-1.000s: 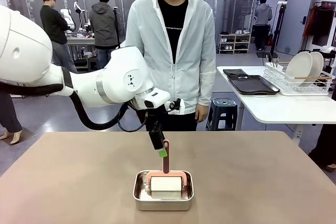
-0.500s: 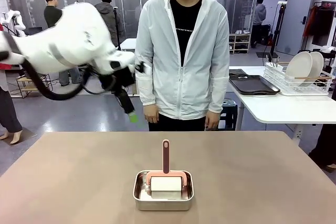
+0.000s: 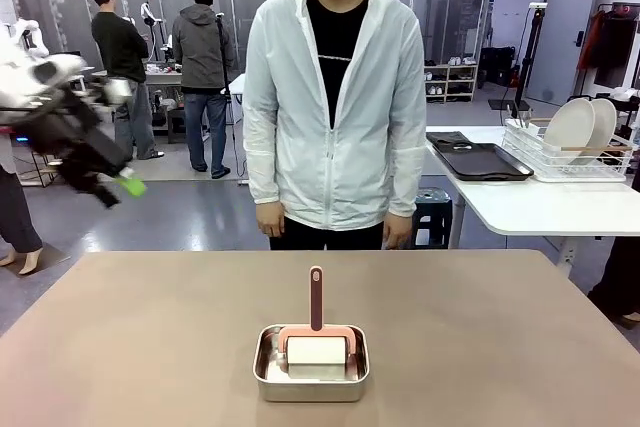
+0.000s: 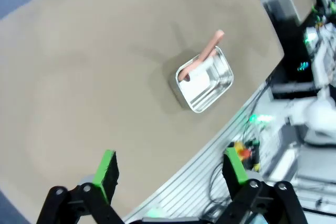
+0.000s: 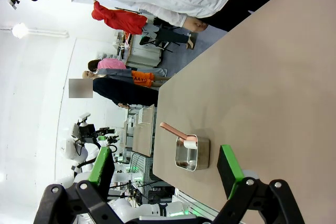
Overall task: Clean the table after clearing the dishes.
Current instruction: Place the Lint Roller back on top of the Airtight Container.
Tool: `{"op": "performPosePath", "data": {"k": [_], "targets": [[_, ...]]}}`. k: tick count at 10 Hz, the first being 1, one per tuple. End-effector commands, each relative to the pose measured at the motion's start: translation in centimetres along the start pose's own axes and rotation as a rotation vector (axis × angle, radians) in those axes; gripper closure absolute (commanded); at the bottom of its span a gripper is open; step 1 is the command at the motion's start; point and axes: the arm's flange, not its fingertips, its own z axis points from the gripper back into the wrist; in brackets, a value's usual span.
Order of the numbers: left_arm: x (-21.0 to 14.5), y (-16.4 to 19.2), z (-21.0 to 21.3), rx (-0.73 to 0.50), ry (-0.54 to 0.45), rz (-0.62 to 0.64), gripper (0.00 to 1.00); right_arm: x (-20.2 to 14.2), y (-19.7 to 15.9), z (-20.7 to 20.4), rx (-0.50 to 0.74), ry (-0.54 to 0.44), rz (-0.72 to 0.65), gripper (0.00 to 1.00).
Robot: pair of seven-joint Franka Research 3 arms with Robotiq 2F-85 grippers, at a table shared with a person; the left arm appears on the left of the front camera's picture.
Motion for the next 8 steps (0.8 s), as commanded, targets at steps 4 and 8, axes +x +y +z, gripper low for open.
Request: {"op": "performPosePath", "data": {"k": [4, 8], "targets": [[-13.8, 12.1, 5.7, -0.246, -0.544, 0.301, 0.0, -0.1, 0.3, 0.0, 0.008, 0.004, 0.003, 0.0], [-17.8, 18.5, 3.9, -0.288, -0.67, 0.375, 0.0, -0.1, 0.3, 0.0, 0.008, 0.004, 0.003, 0.0]]}}
